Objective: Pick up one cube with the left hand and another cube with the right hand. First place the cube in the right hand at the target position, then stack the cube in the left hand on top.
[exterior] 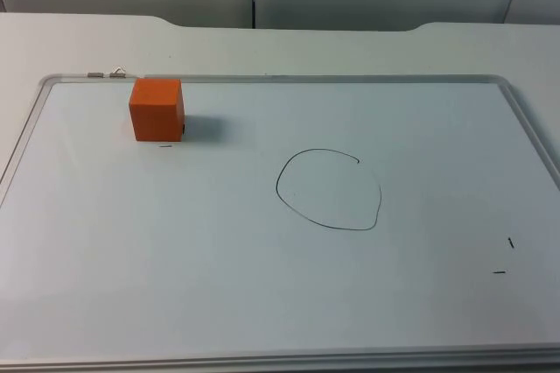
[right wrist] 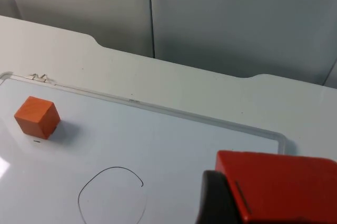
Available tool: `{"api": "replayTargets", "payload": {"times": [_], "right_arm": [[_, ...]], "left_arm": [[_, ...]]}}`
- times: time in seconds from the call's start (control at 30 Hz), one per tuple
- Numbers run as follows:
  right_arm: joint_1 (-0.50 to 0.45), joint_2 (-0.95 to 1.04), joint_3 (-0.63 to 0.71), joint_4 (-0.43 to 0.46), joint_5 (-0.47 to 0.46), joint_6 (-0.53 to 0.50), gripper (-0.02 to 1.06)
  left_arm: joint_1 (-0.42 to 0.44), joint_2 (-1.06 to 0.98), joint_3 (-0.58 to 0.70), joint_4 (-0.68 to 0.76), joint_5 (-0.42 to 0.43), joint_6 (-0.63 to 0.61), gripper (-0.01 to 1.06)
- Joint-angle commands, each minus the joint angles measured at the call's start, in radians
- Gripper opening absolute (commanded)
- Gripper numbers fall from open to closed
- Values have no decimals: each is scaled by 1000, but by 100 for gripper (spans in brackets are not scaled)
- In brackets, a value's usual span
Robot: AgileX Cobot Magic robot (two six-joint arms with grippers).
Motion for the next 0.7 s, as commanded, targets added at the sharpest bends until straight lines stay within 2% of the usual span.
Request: {"api": "replayTargets", "payload": {"times": [0.0, 0.1, 0.13, 0.27, 0.3, 0.37, 0.43, 0.53, 0.67], "right_arm": [[4, -3, -1, 3, -22, -7, 0], [4, -3, -1, 3, -27, -7, 0], [4, -3, -1, 3, -27, -7, 0], [4, -3, -1, 3, -27, -7, 0], [4, -3, -1, 3, -27, -7, 0], [4, -3, -1, 3, -27, -7, 0], [4, -3, -1, 3, -27, -7, 0], [4, -3, -1, 3, -27, -7, 0], [4, -3, -1, 3, -27, -7, 0]], "left_arm": [[-7, 52, -35, -27, -20, 11, 105], [-39, 148, -79, -30, -89, 11, 105], [-39, 148, -79, -30, -89, 11, 105], [-155, 251, -91, -28, -229, 0, 105], [-155, 251, -91, -28, -229, 0, 105], [-230, 325, -91, -22, -331, -29, 105], [-271, 394, -94, -3, -395, -77, 105], [-304, 462, -103, 1, -432, -92, 105], [-333, 572, -154, 46, -439, -166, 105]]}}
